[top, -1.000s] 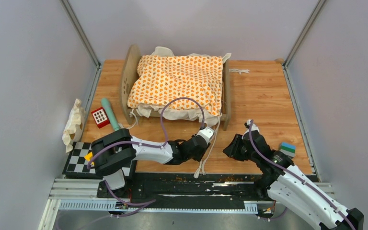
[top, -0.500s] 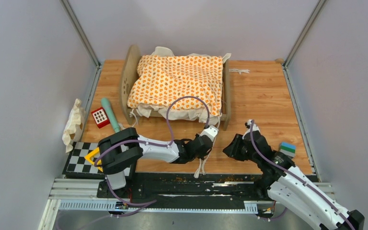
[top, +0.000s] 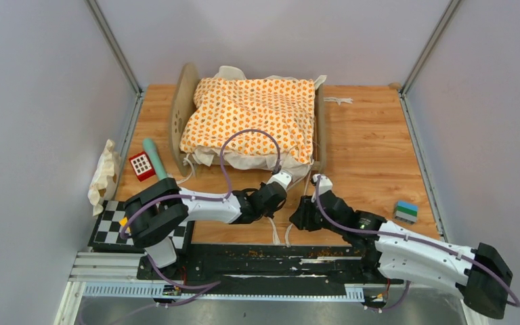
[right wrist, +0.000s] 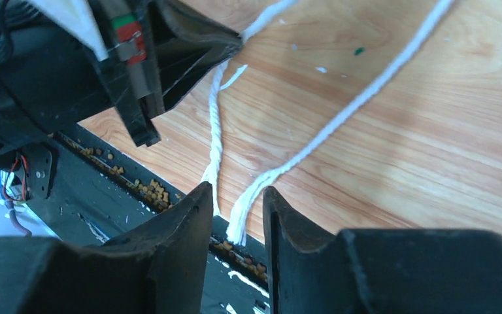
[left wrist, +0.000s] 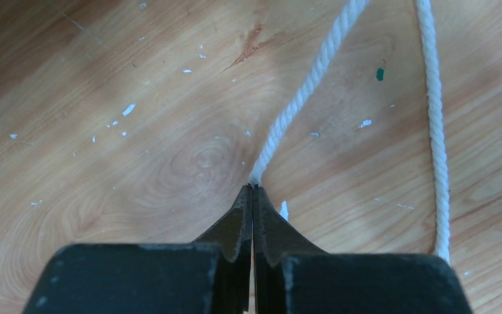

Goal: Set up the pet bed
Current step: Cross the ropes on the bed frame.

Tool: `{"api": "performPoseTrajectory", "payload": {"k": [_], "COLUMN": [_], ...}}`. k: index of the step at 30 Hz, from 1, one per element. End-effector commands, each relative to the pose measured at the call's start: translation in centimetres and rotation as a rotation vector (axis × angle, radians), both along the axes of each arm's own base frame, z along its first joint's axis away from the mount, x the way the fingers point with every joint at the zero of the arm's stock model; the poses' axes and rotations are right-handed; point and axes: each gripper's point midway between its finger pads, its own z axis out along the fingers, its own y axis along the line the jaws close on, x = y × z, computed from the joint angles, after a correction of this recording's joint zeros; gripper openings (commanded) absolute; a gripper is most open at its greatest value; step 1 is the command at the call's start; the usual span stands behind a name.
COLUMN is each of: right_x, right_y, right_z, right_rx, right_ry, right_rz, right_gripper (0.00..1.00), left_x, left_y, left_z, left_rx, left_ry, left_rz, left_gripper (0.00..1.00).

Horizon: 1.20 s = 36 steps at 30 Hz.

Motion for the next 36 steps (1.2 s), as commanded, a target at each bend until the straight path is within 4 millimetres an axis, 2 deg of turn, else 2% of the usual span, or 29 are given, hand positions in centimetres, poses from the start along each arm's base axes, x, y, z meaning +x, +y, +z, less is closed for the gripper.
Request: {"api": "performPoseTrajectory", "payload": {"k": [1, 6, 14, 25, 31, 34, 36], "right_x": [1.0, 0.1, 0.6, -0.8, -1.8, -2.0, -1.9], "right_y": [2.9, 5.0, 7.0, 7.7, 8.1, 7.7, 6.9], "right_z": [1.5, 0.5, -1.1, -4.7, -6.6, -7.3, -7.5], "right_rx": [0.061, 0.013, -0.01, -0.159, -0.274, -0.37, -0.417], "right_ry": [-0.14, -0.234, -0.305, -0.3, -0.308, -0.315, -0.315], "right_rz": [-0.014, 0.024, 0.033, 0.011, 0.041, 0.024, -0.01], "right_gripper": [0.36, 0.39, 0.45, 0.44, 0.38, 0.3, 0.21], "left_x": [-0.6, -0.6, -0.9, -0.9, -1.0, -1.0, -1.0], "left_y": [0.6, 0.5, 0.1, 0.6, 1.0, 1.2, 1.3], "left_z": [-0.5, -1.1, -1.4, -2.0, -2.5, -2.6, -2.6], "left_rx": [-0.014, -0.069, -0.101, -0.11, -0.12, -0.122, -0.125], "left_ry": [0.033, 0.07, 0.106, 0.126, 0.143, 0.148, 0.149], "left_rz": [-0.011, -0.017, -0.048, -0.044, -0.033, -0.028, -0.026], "left_gripper": [0.0, 0.0, 0.0, 0.0, 0.0, 0.0, 0.0]}}
